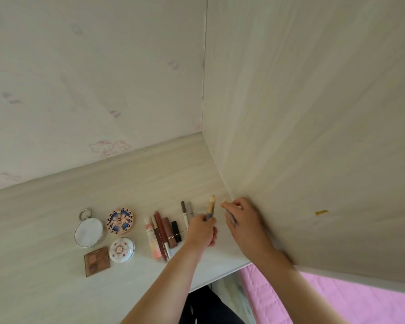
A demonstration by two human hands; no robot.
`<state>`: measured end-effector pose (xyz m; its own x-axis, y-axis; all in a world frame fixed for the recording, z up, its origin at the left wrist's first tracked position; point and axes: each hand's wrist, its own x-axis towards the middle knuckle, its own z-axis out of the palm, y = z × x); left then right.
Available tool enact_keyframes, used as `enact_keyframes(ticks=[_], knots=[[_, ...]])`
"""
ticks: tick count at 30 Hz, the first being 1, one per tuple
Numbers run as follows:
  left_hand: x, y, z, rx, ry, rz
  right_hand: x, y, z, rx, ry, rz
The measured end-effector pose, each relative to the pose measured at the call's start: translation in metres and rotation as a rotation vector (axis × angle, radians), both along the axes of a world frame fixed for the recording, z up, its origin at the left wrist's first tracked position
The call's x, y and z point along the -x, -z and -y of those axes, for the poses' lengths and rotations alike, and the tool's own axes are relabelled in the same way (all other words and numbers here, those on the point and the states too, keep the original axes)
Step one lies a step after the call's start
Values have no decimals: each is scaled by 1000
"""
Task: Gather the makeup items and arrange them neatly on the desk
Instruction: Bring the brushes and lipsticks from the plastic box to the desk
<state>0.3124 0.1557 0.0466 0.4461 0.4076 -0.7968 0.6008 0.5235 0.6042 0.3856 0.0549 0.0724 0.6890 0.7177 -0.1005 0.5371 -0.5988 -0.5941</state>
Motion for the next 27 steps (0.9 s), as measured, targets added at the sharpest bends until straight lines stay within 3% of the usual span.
enact_keyframes(ticks=[5, 15, 21, 23, 27], knots=[[-5, 3, -2, 46, -61, 7, 9, 23, 7, -24, -82, 55], [-22, 11, -12, -101, 82, -90, 15, 47, 10, 43, -30, 146], [-42, 14, -6, -23, 125, -126, 4, 25, -5, 59, 144, -11], [-45, 17, -4, -3, 143, -141, 4, 23, -8, 111, 179, -120], [-46, 17, -4, 62, 156, -134, -1, 17, -21, 354, 219, -15]])
